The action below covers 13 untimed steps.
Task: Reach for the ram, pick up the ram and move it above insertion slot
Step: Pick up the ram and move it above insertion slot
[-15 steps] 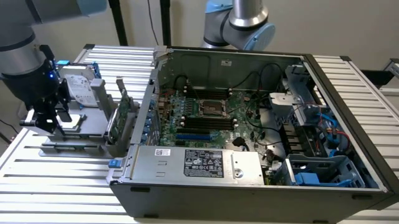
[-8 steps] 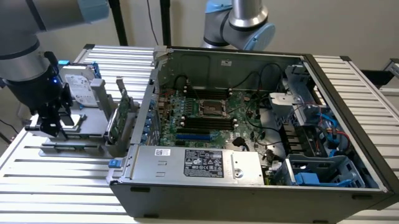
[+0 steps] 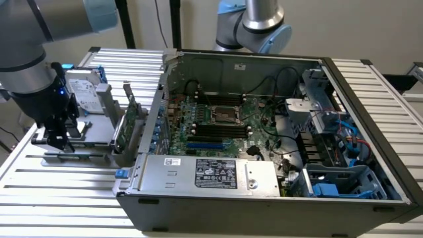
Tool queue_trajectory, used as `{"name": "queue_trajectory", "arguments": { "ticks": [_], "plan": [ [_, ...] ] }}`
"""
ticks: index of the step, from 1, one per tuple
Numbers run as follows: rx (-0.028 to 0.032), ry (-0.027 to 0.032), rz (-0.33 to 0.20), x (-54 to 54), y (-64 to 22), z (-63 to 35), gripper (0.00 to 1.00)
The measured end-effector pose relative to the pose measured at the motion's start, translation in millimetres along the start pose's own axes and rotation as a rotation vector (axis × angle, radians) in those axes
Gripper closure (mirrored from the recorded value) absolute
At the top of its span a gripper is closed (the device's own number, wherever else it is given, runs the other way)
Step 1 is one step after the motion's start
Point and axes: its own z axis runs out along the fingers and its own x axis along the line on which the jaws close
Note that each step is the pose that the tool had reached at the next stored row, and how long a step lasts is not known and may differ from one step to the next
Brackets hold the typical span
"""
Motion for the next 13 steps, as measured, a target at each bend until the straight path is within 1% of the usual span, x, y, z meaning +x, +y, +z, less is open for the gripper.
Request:
{"name": "queue_trajectory", "arguments": {
  "ticks": [13],
  "plan": [
    [0.0002, -0.0021, -0.016, 8.6, -3.6, 20.7, 0.52]
  ]
}}
